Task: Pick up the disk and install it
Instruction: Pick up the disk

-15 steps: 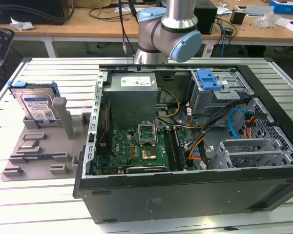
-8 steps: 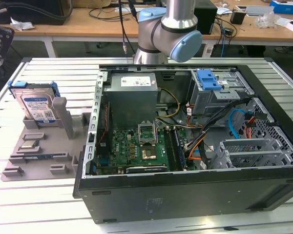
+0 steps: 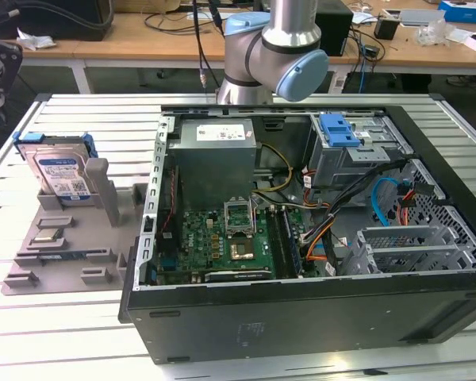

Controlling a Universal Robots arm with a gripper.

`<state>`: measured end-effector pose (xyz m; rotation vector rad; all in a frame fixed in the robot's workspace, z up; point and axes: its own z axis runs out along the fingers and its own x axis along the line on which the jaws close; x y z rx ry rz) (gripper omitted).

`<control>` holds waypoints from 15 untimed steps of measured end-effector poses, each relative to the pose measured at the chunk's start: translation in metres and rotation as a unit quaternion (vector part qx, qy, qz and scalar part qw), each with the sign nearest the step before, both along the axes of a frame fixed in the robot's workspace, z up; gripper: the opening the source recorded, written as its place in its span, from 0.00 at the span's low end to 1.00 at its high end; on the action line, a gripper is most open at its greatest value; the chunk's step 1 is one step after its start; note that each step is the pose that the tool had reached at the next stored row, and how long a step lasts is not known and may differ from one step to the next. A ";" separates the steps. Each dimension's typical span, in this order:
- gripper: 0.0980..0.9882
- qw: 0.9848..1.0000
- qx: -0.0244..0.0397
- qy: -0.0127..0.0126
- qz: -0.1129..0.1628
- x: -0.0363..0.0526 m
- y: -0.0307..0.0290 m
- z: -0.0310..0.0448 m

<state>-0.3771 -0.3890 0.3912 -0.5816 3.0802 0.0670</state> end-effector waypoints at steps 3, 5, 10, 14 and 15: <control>0.01 1.000 0.000 0.000 0.017 0.0000 0.0000 0.0000; 0.01 1.000 0.000 0.000 0.028 0.0000 0.0000 0.0000; 0.01 0.998 0.000 0.000 0.070 0.0000 0.0000 0.0000; 0.01 0.995 0.000 0.000 0.097 0.0000 0.0000 0.0000; 0.01 0.995 0.000 0.000 0.104 0.0000 0.0000 0.0000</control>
